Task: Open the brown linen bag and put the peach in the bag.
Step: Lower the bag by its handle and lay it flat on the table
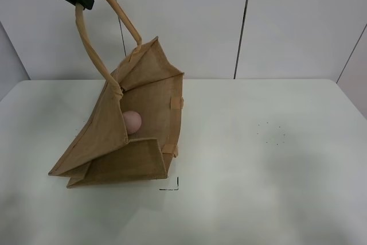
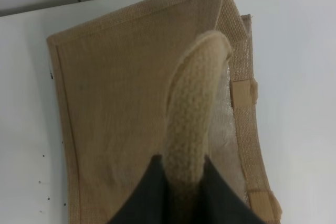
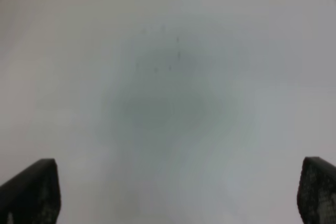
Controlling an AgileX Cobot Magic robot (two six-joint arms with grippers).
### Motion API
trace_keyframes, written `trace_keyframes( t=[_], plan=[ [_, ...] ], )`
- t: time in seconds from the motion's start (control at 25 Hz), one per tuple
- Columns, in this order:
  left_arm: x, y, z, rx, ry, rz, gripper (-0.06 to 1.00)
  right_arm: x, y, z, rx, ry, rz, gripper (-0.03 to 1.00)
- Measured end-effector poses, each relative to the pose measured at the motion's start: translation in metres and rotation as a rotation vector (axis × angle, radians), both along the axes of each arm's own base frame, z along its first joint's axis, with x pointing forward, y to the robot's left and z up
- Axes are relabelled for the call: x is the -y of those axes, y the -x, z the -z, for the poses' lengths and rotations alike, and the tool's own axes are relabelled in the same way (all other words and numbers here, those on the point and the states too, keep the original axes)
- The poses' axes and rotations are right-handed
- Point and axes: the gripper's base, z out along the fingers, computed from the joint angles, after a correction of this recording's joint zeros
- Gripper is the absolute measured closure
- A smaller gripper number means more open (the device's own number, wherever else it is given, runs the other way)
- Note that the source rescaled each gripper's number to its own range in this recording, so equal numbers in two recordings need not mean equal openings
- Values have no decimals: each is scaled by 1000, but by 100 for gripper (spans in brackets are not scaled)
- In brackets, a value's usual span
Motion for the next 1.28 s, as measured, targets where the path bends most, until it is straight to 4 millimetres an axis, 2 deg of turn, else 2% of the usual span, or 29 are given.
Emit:
trace_keyframes(
  t=[0.12, 0.24, 0.36, 0.52, 0.68, 0.88, 1.04, 1.08, 1.16, 1.28],
  plan=[
    [0, 0, 0, -1, 0, 0, 94, 0, 14, 0, 89, 2, 4, -3],
    [1, -4, 5, -13, -3, 0, 94, 1, 18, 0, 111, 4, 4, -3],
    [4, -12, 16, -44, -2, 3, 94, 1, 18, 0, 111, 4, 0, -3],
    [10, -29, 42, -111, -5, 7, 94, 1, 18, 0, 111, 4, 0, -3],
    [20, -54, 84, -212, -6, 12, 94, 1, 18, 0, 111, 3, 0, -3],
    [35, -84, 155, -372, 22, 35, 94, 1, 18, 0, 111, 3, 0, -3],
    [42, -98, 204, -463, 27, 68, 94, 1, 18, 0, 111, 3, 0, -3],
    [43, -100, 212, -479, 26, 71, 91, 1, 18, 0, 111, 3, 0, -3],
    [44, -102, 224, -497, 19, 76, 74, 1, 18, 0, 111, 3, 0, -3],
    [44, -104, 225, -487, 24, 73, 26, 1, 18, 0, 111, 3, 0, -3]
  ],
)
